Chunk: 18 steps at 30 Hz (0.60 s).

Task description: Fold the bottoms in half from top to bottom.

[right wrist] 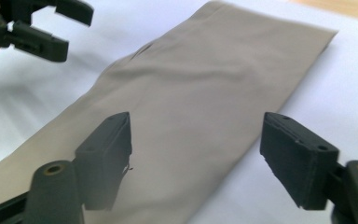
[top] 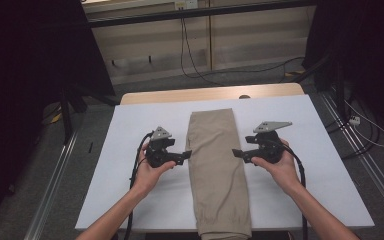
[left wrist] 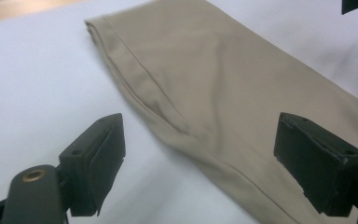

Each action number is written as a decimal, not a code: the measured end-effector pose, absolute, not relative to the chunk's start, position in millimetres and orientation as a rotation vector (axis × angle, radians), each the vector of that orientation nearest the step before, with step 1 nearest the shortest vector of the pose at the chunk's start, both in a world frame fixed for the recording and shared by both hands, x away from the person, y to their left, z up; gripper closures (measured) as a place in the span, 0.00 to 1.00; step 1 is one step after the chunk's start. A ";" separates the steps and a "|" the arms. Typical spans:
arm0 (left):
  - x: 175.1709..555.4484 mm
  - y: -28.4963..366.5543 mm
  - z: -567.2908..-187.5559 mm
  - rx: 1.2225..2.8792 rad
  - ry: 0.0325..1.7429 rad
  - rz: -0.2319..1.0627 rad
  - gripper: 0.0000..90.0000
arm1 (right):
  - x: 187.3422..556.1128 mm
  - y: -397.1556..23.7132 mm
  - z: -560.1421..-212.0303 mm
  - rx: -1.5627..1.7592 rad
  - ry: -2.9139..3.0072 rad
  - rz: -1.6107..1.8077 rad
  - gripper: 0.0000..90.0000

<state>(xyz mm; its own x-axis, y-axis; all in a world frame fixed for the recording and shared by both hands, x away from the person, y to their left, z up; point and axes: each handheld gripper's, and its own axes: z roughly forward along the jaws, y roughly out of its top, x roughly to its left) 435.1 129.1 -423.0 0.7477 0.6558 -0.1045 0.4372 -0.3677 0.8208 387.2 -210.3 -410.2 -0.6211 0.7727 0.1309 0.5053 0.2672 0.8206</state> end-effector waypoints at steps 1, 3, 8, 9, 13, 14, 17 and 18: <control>440.0 128.1 -422.4 2.034 0.824 0.296 0.19 | 392.5 -210.4 -409.8 1.172 2.237 1.287 0.28; 447.4 125.2 -421.3 2.052 0.808 0.325 0.20 | 402.4 -210.5 -409.1 1.183 2.225 1.283 0.27; 464.8 124.2 -415.6 2.004 0.831 0.343 0.20 | 425.7 -206.7 -408.4 1.211 2.227 1.240 0.26; 467.8 124.4 -415.2 1.988 0.840 0.348 0.19 | 428.9 -205.4 -408.3 1.210 2.224 1.233 0.26; 480.9 126.0 -414.3 1.975 0.861 0.356 0.18 | 441.6 -200.5 -407.8 1.220 2.208 1.232 0.23; 483.5 126.4 -414.3 1.962 0.865 0.355 0.18 | 444.9 -199.4 -407.6 1.221 2.203 1.236 0.22; 492.5 127.8 -413.1 1.923 0.888 0.358 0.18 | 455.7 -196.9 -406.4 1.244 2.201 1.250 0.20; 495.7 128.3 -412.1 1.925 0.896 0.361 0.18 | 458.5 -196.3 -406.1 1.247 2.185 1.261 0.20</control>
